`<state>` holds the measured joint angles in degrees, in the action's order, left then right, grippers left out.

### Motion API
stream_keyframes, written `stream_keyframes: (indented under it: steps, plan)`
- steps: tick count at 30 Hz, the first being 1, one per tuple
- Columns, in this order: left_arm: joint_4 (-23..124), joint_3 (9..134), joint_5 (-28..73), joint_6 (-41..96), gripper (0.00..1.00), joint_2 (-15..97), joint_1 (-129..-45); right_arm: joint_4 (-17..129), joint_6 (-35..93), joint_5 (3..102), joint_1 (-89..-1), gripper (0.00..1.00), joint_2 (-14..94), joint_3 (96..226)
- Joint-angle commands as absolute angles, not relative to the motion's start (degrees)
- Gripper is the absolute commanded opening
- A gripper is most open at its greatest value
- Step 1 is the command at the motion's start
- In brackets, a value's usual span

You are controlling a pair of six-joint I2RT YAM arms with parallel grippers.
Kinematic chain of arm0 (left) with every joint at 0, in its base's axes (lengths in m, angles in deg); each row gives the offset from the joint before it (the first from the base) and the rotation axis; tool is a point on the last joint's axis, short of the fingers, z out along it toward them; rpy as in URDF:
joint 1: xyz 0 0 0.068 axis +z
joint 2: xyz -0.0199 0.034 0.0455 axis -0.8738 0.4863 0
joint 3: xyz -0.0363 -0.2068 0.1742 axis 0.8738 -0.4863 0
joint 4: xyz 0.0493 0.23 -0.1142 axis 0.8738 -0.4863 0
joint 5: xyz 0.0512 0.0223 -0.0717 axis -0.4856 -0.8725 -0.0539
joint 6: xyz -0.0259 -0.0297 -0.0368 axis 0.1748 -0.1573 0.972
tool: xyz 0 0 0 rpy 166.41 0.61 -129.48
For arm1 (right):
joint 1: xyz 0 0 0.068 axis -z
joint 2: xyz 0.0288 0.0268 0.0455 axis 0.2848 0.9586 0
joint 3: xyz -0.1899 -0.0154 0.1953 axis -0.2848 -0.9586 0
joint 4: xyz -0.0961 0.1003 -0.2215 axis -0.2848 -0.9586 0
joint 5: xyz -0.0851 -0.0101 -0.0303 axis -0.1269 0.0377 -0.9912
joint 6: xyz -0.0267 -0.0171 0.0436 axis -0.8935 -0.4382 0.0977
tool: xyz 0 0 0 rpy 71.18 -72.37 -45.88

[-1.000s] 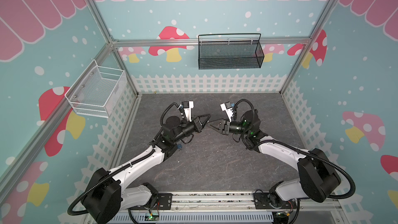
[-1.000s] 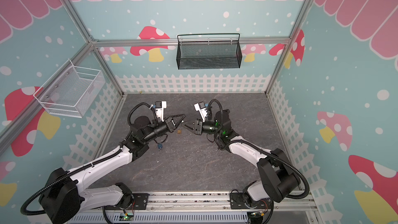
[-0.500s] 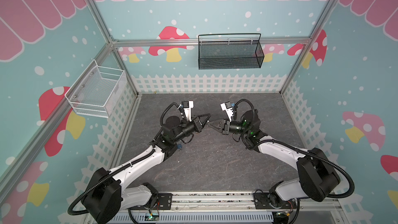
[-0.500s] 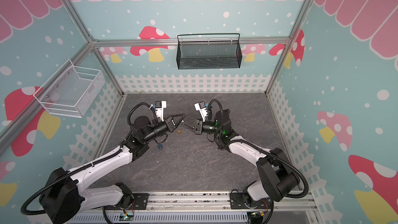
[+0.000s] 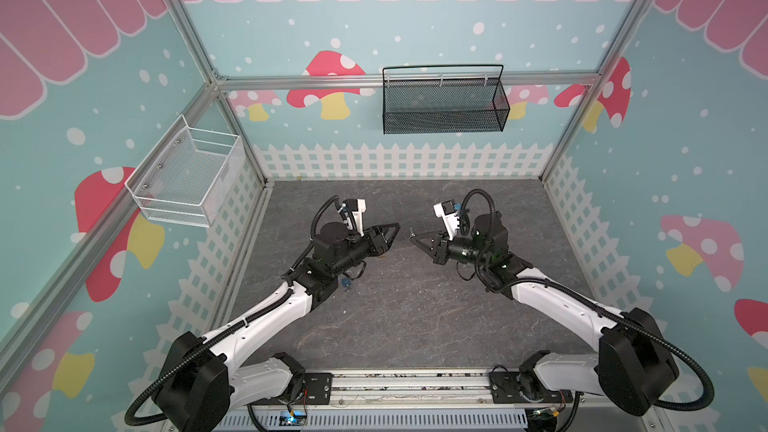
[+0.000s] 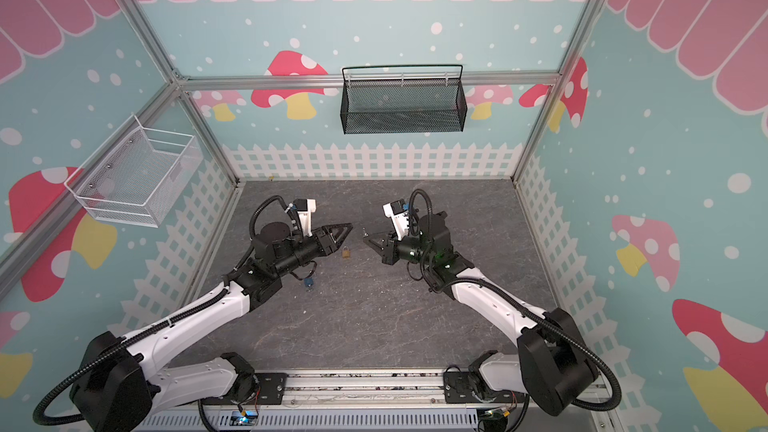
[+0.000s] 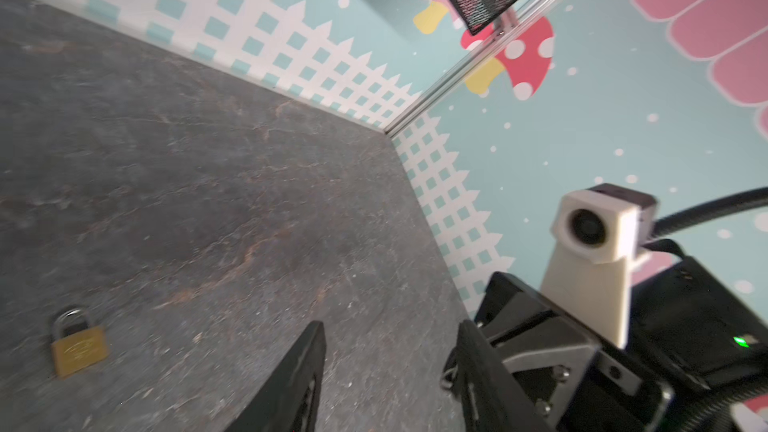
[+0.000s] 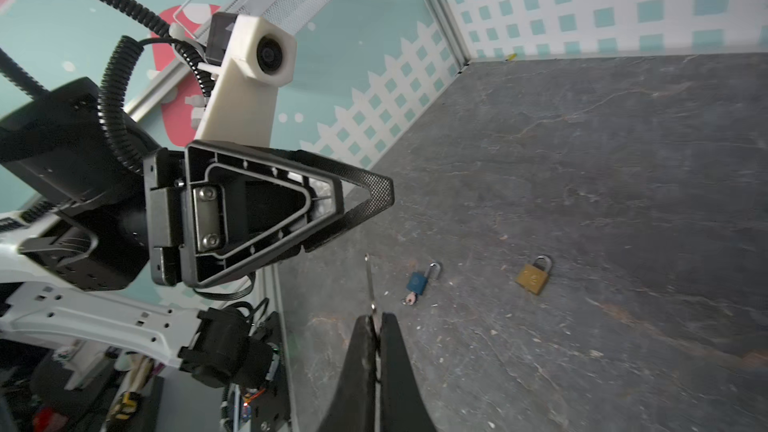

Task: Unlock with the key
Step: 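Move the left gripper over the brass padlock while the right gripper holds the key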

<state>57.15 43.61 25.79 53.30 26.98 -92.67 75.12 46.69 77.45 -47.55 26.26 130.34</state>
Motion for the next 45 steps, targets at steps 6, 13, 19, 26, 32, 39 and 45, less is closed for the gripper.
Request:
stream_keyframes:
  steps: [6, 13, 19, 26, 32, 39, 45]
  plan:
    - [32.31, 53.08, 15.42, 49.1, 0.58, 34.98, -93.21, 66.01, 35.46, 68.25, -47.42, 0.0, 24.67, 126.94]
    - [20.2, 61.71, 8.47, 47.34, 0.59, 47.89, -95.51, 64.57, 34.07, 69.29, -47.39, 0.0, 27.62, 125.9]
    - [15.28, 68.48, 6.34, 47.31, 0.59, 58.16, -95.88, 63.73, 34.8, 72.62, -47.4, 0.0, 32.31, 126.72]
    - [12.5, 73.64, 2.81, 48.68, 0.59, 65.97, -95.24, 63.27, 34.89, 69.17, -47.36, 0.0, 32.57, 126.12]
    - [11.78, 76.94, 2.63, 51.54, 0.55, 70.5, -93.99, 63.3, 34.72, 69.06, -47.31, 0.0, 32.87, 125.92]
    - [10.61, 79.7, 2.23, 51.64, 0.52, 73.81, -93.74, 63.25, 33.92, 69.49, -47.31, 0.0, 33.14, 125.85]
    - [9.85, 80.71, 0.88, 51.7, 0.49, 74.84, -93.74, 63.34, 33.66, 69.32, -47.32, 0.0, 33.65, 125.64]
